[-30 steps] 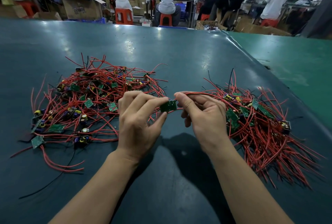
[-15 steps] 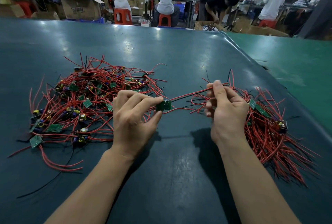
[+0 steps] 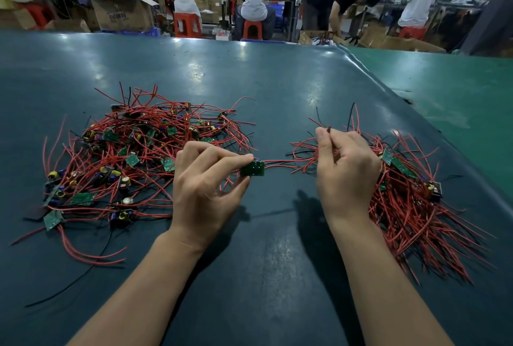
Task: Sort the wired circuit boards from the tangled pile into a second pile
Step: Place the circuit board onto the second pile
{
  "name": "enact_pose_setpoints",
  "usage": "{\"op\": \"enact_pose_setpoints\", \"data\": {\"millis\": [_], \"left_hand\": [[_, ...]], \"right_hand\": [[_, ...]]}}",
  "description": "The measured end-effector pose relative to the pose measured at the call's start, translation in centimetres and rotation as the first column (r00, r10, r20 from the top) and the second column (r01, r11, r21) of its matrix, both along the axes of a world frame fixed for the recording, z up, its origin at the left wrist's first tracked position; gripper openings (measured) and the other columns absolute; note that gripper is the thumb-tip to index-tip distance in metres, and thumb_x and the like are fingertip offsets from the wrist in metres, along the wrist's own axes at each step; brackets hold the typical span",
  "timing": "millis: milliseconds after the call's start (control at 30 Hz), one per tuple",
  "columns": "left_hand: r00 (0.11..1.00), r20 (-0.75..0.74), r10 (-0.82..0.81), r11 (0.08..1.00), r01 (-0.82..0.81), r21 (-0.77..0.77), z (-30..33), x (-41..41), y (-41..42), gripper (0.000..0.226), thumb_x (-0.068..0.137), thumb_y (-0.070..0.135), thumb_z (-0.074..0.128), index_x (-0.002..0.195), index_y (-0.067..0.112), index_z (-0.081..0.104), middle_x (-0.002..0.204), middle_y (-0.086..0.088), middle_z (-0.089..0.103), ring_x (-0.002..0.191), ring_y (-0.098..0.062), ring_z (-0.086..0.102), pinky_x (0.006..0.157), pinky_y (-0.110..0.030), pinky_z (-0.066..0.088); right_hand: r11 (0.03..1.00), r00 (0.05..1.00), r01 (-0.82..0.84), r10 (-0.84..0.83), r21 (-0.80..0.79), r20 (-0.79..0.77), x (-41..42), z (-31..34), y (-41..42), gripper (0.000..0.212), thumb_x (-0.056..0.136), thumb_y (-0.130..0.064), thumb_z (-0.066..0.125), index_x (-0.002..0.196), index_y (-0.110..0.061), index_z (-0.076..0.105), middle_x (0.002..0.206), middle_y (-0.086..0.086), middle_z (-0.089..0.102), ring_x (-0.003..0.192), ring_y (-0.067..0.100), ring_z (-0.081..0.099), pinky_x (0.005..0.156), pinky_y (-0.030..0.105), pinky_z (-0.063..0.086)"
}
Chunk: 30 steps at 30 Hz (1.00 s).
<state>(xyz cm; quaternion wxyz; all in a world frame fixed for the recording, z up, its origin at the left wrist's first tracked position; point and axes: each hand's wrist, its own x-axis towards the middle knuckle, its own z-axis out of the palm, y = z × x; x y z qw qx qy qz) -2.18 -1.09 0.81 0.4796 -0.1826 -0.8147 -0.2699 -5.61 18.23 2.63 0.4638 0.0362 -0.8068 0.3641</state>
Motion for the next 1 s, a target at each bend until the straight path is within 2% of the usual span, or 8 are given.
{"op": "enact_pose_setpoints", "data": {"millis": [67, 133, 233, 333, 433, 733, 900, 1000], "left_hand": [[1.000, -0.001, -0.022, 1.000, 0.022, -0.010, -0.1, 0.0, 0.3, 0.016, 0.075, 0.011, 0.082, 0.090, 0.011, 0.079, 0.084, 0.000, 0.070, 0.079, -0.029, 0.055, 0.073, -0.046, 0.046], [1.000, 0.013, 0.018, 0.999, -0.018, 0.042, -0.1, 0.0, 0.2, 0.017, 0.073, 0.011, 0.081, 0.090, 0.011, 0.078, 0.083, -0.001, 0.069, 0.079, -0.029, 0.056, 0.074, -0.046, 0.047], [0.994, 0.043, 0.101, 0.986, -0.106, 0.126, 0.0, 0.0, 0.0, 0.021, 0.071, 0.009, 0.082, 0.091, 0.011, 0.078, 0.082, -0.002, 0.068, 0.081, -0.031, 0.056, 0.076, -0.048, 0.048], [0.996, 0.046, 0.075, 0.993, -0.079, 0.091, -0.1, 0.1, 0.2, 0.021, 0.071, 0.010, 0.081, 0.092, 0.010, 0.078, 0.083, -0.003, 0.068, 0.080, -0.031, 0.056, 0.075, -0.047, 0.048], [0.999, 0.040, 0.025, 0.998, -0.027, 0.058, -0.2, 0.0, 0.3, 0.020, 0.072, 0.011, 0.080, 0.092, 0.009, 0.078, 0.083, -0.005, 0.069, 0.079, -0.032, 0.057, 0.072, -0.047, 0.049], [1.000, 0.019, 0.017, 0.998, -0.018, 0.059, -0.1, -0.2, 0.2, 0.021, 0.073, 0.013, 0.081, 0.094, 0.012, 0.079, 0.085, 0.000, 0.070, 0.080, -0.030, 0.057, 0.074, -0.047, 0.048], [0.999, -0.010, 0.046, 0.989, -0.044, 0.138, -0.1, -0.1, 0.1, 0.024, 0.073, 0.008, 0.083, 0.095, 0.013, 0.077, 0.089, 0.004, 0.068, 0.081, -0.025, 0.058, 0.075, -0.044, 0.049], [0.998, -0.027, 0.060, 0.935, -0.047, 0.352, 0.2, -0.2, 0.1, 0.022, 0.082, 0.015, 0.080, 0.102, 0.016, 0.072, 0.094, 0.009, 0.065, 0.080, -0.020, 0.060, 0.074, -0.033, 0.049]], "right_hand": [[1.000, 1.000, -0.023, 0.023, -0.014, -0.003, 0.3, -0.1, -0.4, 0.021, 0.096, -0.021, 0.063, 0.094, -0.004, 0.076, 0.077, 0.012, 0.067, 0.067, 0.027, 0.060, 0.065, 0.034, 0.044], [0.939, 0.984, -0.154, 0.173, -0.308, 0.033, 0.6, 0.4, -1.2, 0.025, 0.097, -0.032, 0.061, 0.091, -0.012, 0.074, 0.074, 0.009, 0.067, 0.059, 0.025, 0.059, 0.056, 0.036, 0.049], [0.570, 0.831, -0.263, 0.544, -0.779, 0.117, 0.9, 0.9, -2.1, 0.035, 0.092, -0.048, 0.060, 0.083, -0.015, 0.066, 0.066, 0.000, 0.065, 0.045, 0.016, 0.055, 0.037, 0.024, 0.042], [0.467, 0.617, -0.320, 0.763, -0.824, 0.193, 1.2, 0.6, -3.0, 0.033, 0.091, -0.038, 0.063, 0.093, -0.006, 0.070, 0.069, -0.002, 0.068, 0.043, 0.010, 0.053, 0.036, 0.019, 0.039], [0.443, 0.539, -0.416, 0.823, -0.794, 0.177, 1.6, 0.4, -3.5, 0.021, 0.096, -0.023, 0.060, 0.092, -0.006, 0.072, 0.066, -0.001, 0.064, 0.044, 0.012, 0.051, 0.037, 0.020, 0.039], [0.499, 0.722, -0.300, 0.676, -0.813, 0.148, 0.8, 0.8, -2.1, 0.033, 0.098, -0.031, 0.058, 0.072, -0.014, 0.070, 0.052, -0.006, 0.055, 0.039, 0.007, 0.045, 0.037, 0.017, 0.033], [0.275, 0.861, -0.128, 0.508, -0.953, 0.031, -0.2, 1.3, -0.6, 0.043, 0.102, -0.029, 0.050, 0.064, -0.012, 0.063, 0.046, -0.005, 0.044, 0.035, 0.008, 0.033, 0.038, 0.015, 0.025], [0.215, 0.859, -0.070, 0.509, -0.974, 0.051, -0.3, 1.1, -0.5, 0.043, 0.104, -0.033, 0.042, 0.070, -0.012, 0.058, 0.045, -0.006, 0.044, 0.035, 0.008, 0.032, 0.038, 0.014, 0.023]]}}
